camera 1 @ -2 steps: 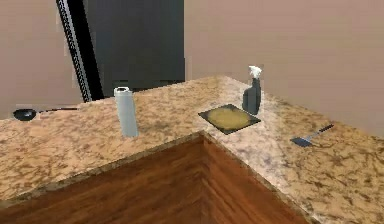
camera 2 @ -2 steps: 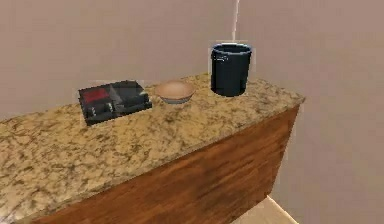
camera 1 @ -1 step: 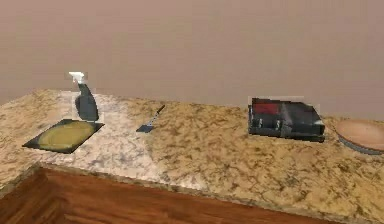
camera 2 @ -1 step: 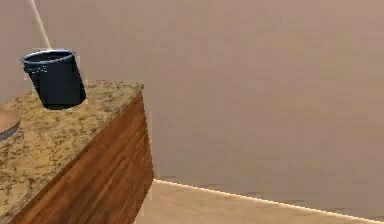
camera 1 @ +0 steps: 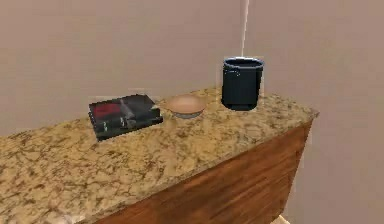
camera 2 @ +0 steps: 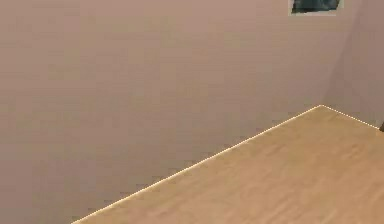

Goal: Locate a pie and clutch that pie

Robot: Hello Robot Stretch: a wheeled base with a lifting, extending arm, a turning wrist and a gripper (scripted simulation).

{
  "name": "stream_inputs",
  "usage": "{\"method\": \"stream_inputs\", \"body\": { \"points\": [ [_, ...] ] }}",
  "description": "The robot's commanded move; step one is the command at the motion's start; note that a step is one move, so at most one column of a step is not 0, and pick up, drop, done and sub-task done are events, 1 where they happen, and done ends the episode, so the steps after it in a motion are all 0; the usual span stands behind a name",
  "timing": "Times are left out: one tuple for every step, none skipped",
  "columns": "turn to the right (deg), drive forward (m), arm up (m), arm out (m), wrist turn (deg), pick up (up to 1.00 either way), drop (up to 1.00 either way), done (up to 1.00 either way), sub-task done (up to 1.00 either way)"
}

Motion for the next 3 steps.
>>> {"method": "stream_inputs", "body": {
  "points": [
    [33.0,0.00,0.00,0.00,0.0,0.00,0.00,0.00,0.00],
    [3.0,0.00,0.00,0.00,0.0,0.00,0.00,0.00,0.00],
    [0.0,0.75,0.00,0.00,0.0,0.00,0.00,0.00,0.00]
  ]
}}
